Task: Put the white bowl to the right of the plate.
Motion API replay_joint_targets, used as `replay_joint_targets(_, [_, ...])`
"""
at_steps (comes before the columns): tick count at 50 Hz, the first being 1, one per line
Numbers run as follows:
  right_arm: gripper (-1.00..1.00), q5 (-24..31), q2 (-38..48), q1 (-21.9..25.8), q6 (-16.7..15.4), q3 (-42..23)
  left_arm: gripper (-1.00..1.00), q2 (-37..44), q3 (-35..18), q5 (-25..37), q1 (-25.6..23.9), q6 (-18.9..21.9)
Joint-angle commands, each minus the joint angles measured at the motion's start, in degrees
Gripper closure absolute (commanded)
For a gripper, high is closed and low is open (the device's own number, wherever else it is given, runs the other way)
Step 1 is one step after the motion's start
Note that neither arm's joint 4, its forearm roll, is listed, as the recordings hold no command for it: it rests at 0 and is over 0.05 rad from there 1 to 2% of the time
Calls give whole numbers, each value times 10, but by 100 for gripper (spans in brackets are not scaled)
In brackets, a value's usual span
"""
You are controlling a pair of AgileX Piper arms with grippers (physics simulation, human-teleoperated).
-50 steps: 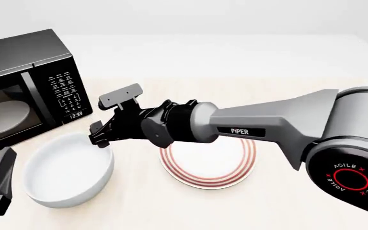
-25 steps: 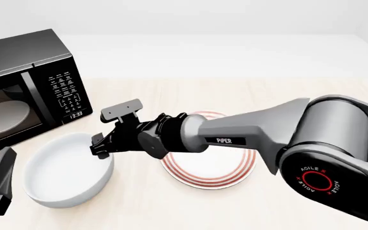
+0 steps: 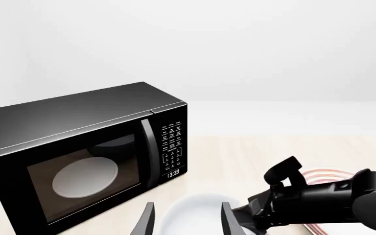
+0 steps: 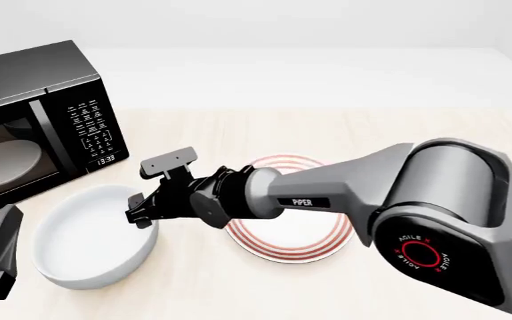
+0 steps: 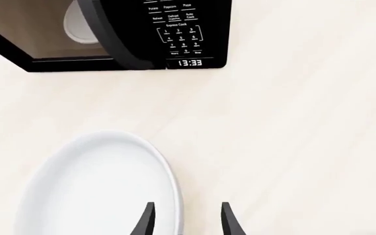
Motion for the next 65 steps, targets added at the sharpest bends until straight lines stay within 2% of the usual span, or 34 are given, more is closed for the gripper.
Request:
replay_joint_targets(1, [-100, -2, 11, 0, 3, -3, -100, 0, 0, 0, 0, 0])
replay_joint_targets(21, [-100, -5, 24, 4, 2, -5, -100, 0, 0, 0, 0, 0])
replay_joint_targets(22, [100, -4, 24, 4, 0, -6, -100, 0, 0, 0, 0, 0])
replay_joint_targets(36, [100, 0, 12, -1, -12, 1, -100, 0, 0, 0, 0, 0])
replay_joint_targets(52, [100, 8, -102, -19, -56, 66, -100, 0, 0, 0, 0, 0])
replay_joint_targets(65, [100, -4, -168, -68, -82, 112, -100, 0, 0, 0, 0, 0])
